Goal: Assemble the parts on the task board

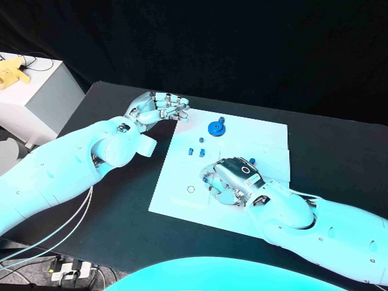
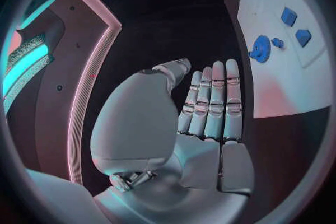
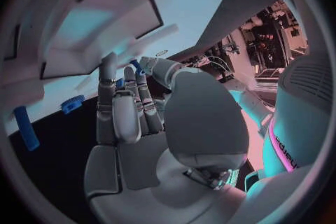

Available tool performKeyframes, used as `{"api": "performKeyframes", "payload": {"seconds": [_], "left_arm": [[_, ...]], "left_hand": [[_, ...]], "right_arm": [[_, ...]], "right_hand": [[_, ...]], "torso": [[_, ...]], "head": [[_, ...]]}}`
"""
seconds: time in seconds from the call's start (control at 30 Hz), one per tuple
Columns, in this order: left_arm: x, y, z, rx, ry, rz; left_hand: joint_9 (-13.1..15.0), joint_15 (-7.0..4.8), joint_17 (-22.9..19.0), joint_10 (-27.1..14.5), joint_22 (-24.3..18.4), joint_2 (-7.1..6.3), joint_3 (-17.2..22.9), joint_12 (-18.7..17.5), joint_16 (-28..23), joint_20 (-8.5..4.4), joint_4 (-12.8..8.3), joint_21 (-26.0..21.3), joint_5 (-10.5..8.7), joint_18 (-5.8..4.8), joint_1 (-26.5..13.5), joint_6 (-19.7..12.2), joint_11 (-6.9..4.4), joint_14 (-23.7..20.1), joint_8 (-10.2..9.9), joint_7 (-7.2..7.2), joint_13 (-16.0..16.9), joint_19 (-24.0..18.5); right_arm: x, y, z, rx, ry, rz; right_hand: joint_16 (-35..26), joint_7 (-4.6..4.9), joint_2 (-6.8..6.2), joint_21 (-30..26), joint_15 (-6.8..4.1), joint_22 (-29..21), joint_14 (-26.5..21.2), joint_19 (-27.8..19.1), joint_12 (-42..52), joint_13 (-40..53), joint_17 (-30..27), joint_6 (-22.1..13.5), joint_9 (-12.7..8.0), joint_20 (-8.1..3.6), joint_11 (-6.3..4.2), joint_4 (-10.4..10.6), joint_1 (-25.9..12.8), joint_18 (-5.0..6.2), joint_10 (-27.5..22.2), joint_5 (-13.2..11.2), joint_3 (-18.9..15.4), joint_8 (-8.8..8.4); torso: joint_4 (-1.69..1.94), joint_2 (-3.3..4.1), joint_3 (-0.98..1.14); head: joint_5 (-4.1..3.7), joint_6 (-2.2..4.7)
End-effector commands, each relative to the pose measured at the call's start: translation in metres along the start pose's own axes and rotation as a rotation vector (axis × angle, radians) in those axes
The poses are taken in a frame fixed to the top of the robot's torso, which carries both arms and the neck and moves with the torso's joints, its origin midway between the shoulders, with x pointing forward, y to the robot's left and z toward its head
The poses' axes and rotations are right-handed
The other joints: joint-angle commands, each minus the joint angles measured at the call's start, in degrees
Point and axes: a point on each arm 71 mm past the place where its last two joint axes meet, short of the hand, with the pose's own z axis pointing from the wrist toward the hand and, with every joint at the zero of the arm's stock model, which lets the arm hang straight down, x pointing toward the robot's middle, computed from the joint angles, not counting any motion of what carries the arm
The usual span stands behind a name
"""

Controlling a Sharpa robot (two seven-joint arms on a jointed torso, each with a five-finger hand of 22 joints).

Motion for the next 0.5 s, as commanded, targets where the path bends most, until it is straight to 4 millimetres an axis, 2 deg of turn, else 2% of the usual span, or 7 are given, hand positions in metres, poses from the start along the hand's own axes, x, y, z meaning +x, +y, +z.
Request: {"api": "performKeyframes", "payload": {"seconds": [0.03,0.5], "left_arm": [[0.0019,-0.0005,0.0003,0.004,0.016,-0.004],[0.0021,-0.0004,0.0001,0.001,0.022,-0.004]], "left_hand": [[-0.1,0.3,0.05,0.0,-0.08,0.28,-0.28,-0.22,-0.37,0.41,-0.02,-0.31,0.11,-0.81,0.52,0.04,0.54,0.11,-0.33,0.42,0.08,-0.16],[-0.13,0.32,0.12,-0.04,-0.1,0.32,-0.29,-0.29,-0.47,0.42,-0.01,-0.35,0.09,-0.81,0.53,0.0,0.58,0.11,-0.39,0.46,0.07,-0.16]], "right_arm": [[0.0004,-0.0011,-0.0005,0.009,-0.014,0.004],[-0.0037,0.0014,0.0,0.006,-0.07,0.021]], "right_hand": [[-0.44,0.13,-0.46,-0.05,0.55,0.06,0.19,-0.13,-0.32,-0.03,-0.21,-0.34,-0.12,0.59,0.09,-0.19,0.02,-0.18,-0.76,-0.3,-0.32,-0.47],[-0.29,0.16,0.08,-0.02,0.57,0.13,0.25,-0.12,-0.22,0.03,0.04,-0.29,-0.17,0.65,0.11,-0.11,0.26,-0.14,-0.88,-0.35,-0.18,-0.57]], "torso": [[0.0,0.03,0.01],[0.04,-0.01,-0.03]], "head": [[-0.02,0.01],[0.03,-0.09]]}}
